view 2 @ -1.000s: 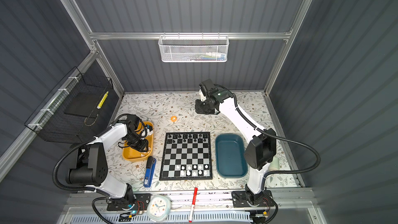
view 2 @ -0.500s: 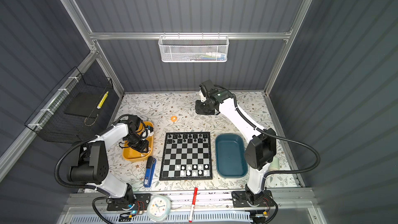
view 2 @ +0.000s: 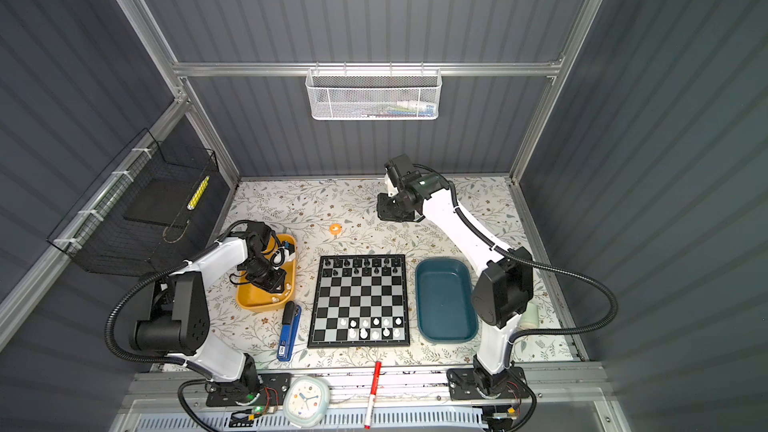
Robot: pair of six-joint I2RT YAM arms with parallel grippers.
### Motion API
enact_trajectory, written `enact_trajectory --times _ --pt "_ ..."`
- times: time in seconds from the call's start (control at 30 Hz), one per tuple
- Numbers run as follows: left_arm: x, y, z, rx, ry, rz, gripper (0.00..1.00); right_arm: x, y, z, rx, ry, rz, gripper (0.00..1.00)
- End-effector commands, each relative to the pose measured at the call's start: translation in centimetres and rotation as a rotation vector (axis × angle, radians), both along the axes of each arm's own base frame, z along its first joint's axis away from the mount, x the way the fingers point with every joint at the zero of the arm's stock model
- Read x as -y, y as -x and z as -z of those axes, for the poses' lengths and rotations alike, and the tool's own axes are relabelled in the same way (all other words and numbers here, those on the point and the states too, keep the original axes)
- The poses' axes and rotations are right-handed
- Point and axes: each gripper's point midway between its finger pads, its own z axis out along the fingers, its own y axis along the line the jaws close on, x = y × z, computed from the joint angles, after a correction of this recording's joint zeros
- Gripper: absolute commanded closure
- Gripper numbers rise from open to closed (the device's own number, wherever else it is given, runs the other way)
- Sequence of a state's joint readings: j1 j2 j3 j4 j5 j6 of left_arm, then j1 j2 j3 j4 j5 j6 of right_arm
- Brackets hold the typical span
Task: Set up the chess pieces on the board
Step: 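Lower the left gripper onto a white piece in the yellow tray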
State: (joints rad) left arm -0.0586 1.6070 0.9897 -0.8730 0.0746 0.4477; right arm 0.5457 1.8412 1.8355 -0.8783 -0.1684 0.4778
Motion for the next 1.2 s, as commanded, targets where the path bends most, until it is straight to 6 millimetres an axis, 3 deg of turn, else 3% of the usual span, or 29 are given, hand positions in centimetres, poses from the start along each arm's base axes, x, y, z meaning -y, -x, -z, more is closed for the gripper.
enact_trajectory --times 0.0,1.17 --pt "0.29 0.48 0.36 -0.025 0.003 -0.005 0.73 0.25 0.09 -0.50 0.015 -0.004 -0.008 0.78" --pt "0.00 0.49 0.25 -0.019 -0.025 0.009 0.88 0.23 0.14 -0.35 0.020 -0.007 -0.017 0.78"
